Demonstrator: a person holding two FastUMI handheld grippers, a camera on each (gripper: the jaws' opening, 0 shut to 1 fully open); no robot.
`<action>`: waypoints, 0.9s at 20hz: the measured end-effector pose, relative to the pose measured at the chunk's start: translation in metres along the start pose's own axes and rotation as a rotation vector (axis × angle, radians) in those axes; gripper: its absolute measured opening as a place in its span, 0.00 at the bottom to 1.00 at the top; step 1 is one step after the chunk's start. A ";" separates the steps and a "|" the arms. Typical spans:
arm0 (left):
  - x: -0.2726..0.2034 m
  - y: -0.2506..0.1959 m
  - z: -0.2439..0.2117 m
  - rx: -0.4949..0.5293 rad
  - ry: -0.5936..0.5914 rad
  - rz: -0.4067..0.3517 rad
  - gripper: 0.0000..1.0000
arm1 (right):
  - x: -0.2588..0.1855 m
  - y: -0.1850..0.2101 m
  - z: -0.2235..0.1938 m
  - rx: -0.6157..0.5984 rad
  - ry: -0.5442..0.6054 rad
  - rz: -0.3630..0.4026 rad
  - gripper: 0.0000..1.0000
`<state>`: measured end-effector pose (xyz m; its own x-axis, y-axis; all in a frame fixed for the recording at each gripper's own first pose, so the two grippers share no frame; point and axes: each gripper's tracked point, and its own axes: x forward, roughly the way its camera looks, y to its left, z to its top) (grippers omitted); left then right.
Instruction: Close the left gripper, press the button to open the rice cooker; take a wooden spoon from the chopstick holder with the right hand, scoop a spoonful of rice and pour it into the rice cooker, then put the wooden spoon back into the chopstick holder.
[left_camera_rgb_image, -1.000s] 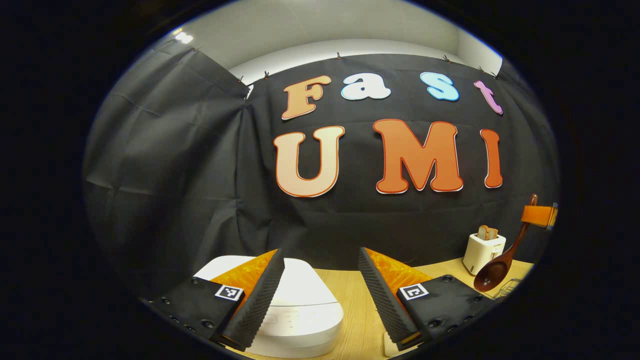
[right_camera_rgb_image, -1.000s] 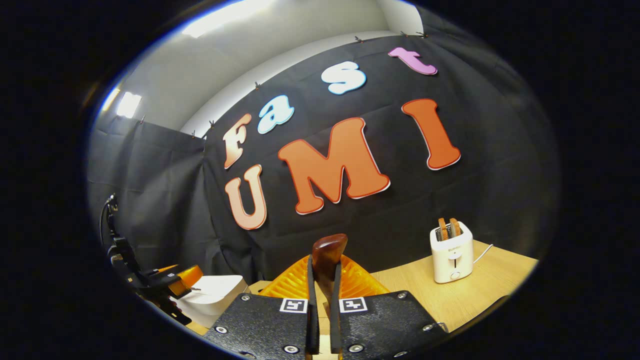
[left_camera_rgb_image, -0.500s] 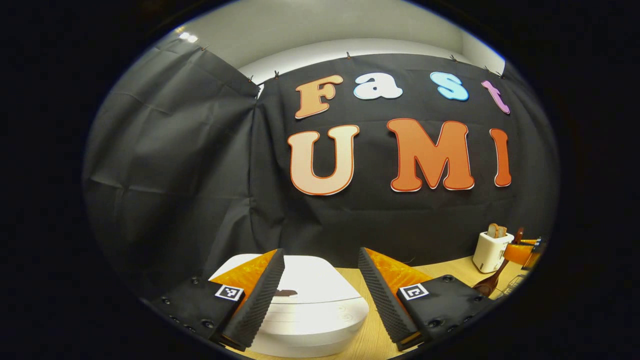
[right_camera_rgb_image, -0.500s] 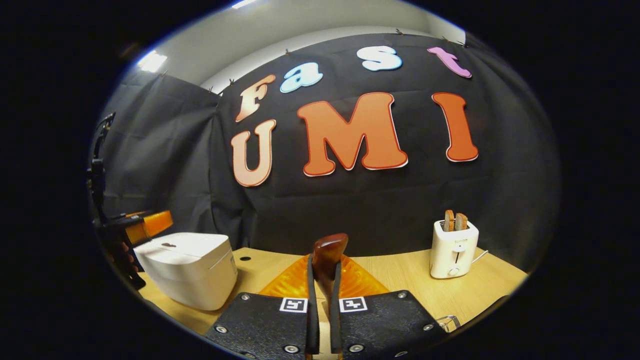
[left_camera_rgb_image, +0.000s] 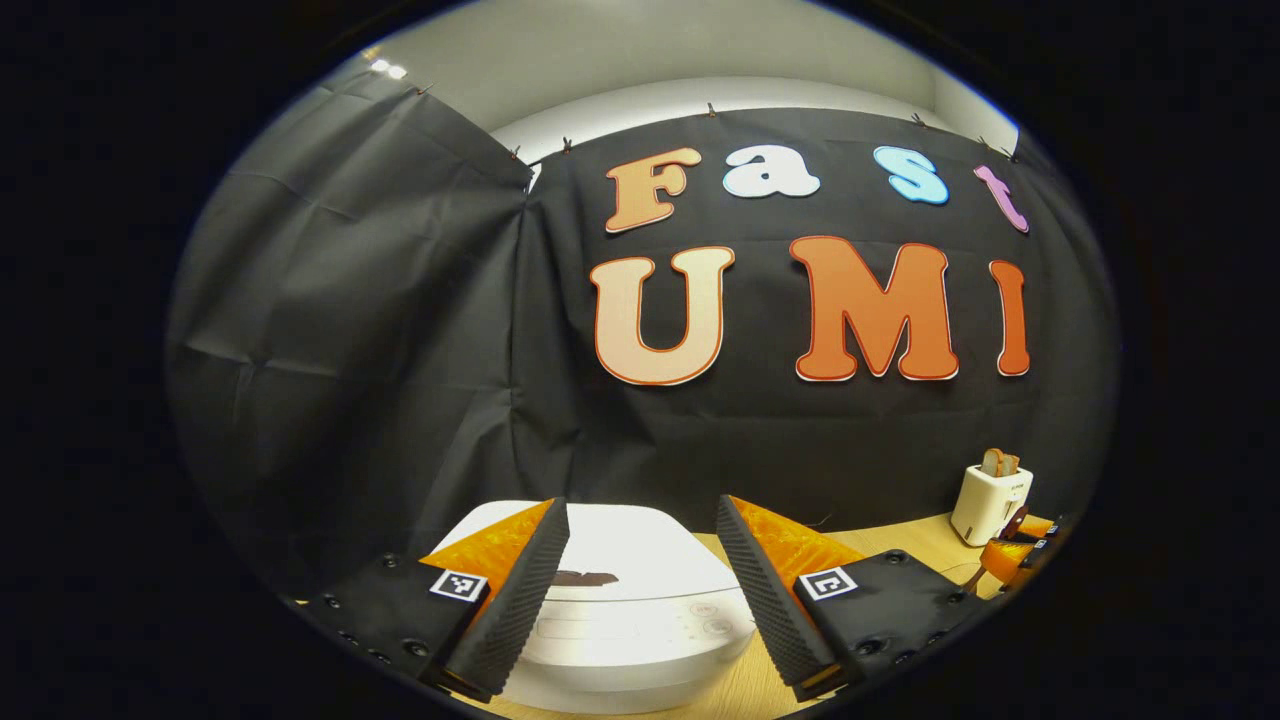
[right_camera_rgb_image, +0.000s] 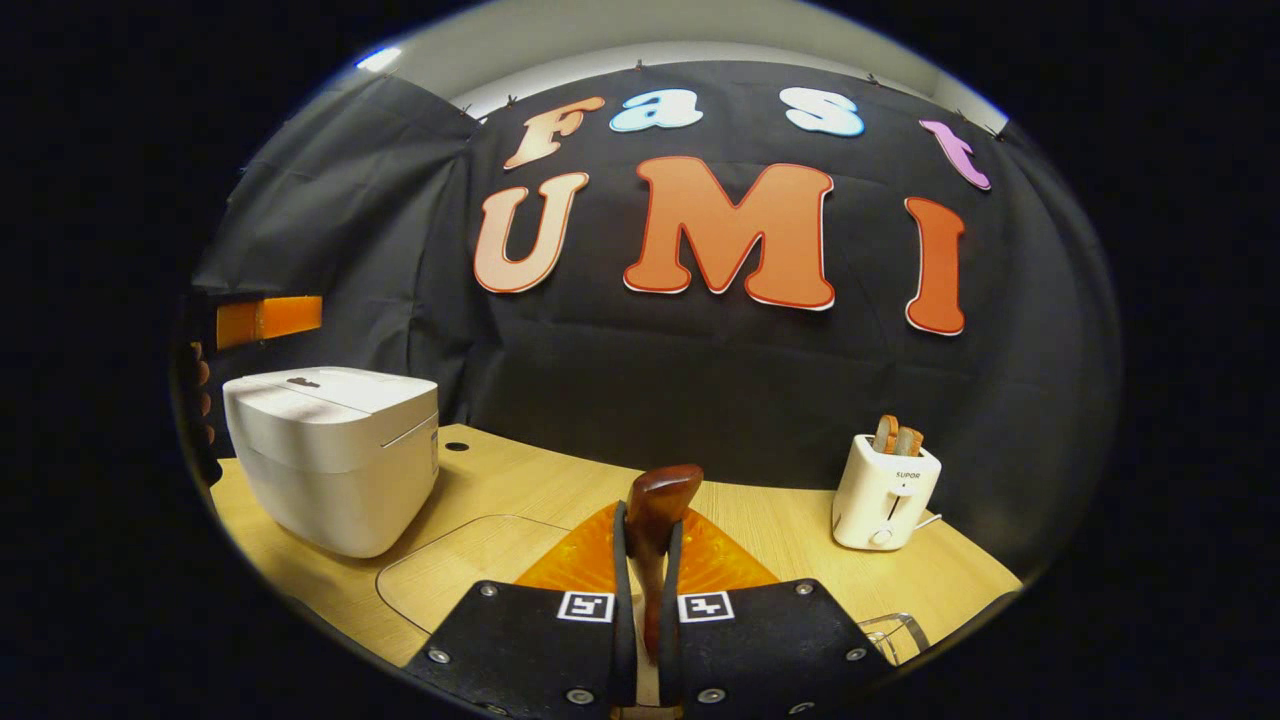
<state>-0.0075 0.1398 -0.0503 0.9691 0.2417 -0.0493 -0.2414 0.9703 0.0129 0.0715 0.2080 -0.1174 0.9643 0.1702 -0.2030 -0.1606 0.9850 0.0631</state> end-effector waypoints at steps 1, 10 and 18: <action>0.000 0.000 -0.001 -0.002 0.001 -0.001 0.95 | -0.001 0.001 -0.002 0.023 0.013 -0.001 0.09; 0.000 0.006 -0.010 -0.017 0.016 -0.005 0.97 | -0.016 0.031 -0.015 0.385 0.138 0.055 0.09; -0.003 0.012 -0.008 -0.018 0.005 0.006 0.95 | -0.010 0.058 -0.020 0.715 0.292 0.167 0.09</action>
<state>-0.0134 0.1510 -0.0579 0.9673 0.2478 -0.0547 -0.2484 0.9686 -0.0049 0.0480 0.2644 -0.1309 0.8292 0.4121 -0.3777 -0.0284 0.7058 0.7078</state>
